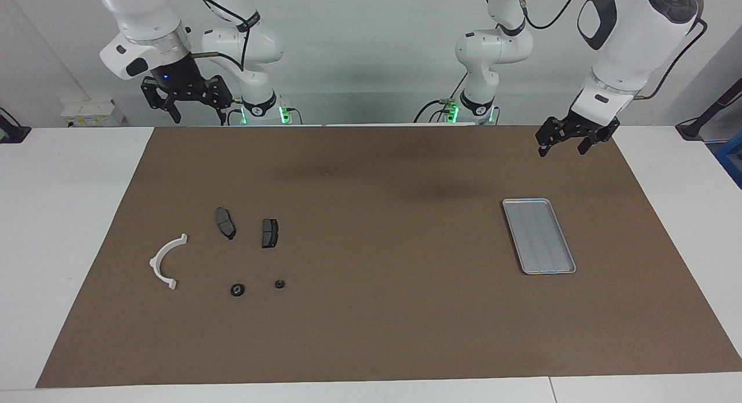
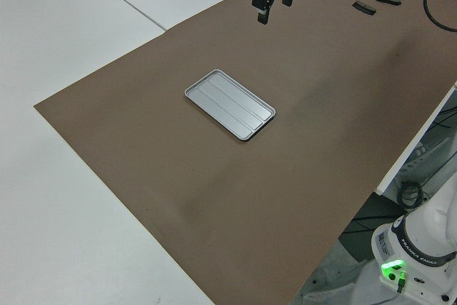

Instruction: Place bearing gear from tray to pile

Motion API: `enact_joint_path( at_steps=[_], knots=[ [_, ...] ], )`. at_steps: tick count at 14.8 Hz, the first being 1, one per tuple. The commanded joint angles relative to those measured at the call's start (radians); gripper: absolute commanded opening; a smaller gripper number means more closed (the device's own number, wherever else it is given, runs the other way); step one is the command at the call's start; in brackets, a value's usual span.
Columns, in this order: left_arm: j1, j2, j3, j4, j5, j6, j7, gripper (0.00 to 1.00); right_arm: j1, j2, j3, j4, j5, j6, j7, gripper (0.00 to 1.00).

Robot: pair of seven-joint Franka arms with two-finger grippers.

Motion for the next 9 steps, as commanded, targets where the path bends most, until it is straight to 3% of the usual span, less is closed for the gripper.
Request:
enact_joint_path(
  at_steps=[1,9],
  knots=[
    [0.001,-0.002,-0.001,0.003,0.007,0.002,0.011,1.00,-0.026,-0.010,0.018,-0.006,0.020,-0.005,-0.014,1.00],
    [0.001,-0.002,-0.001,0.003,0.007,0.001,0.011,1.00,-0.019,-0.010,0.016,-0.005,0.011,0.004,-0.011,1.00]
  ],
)
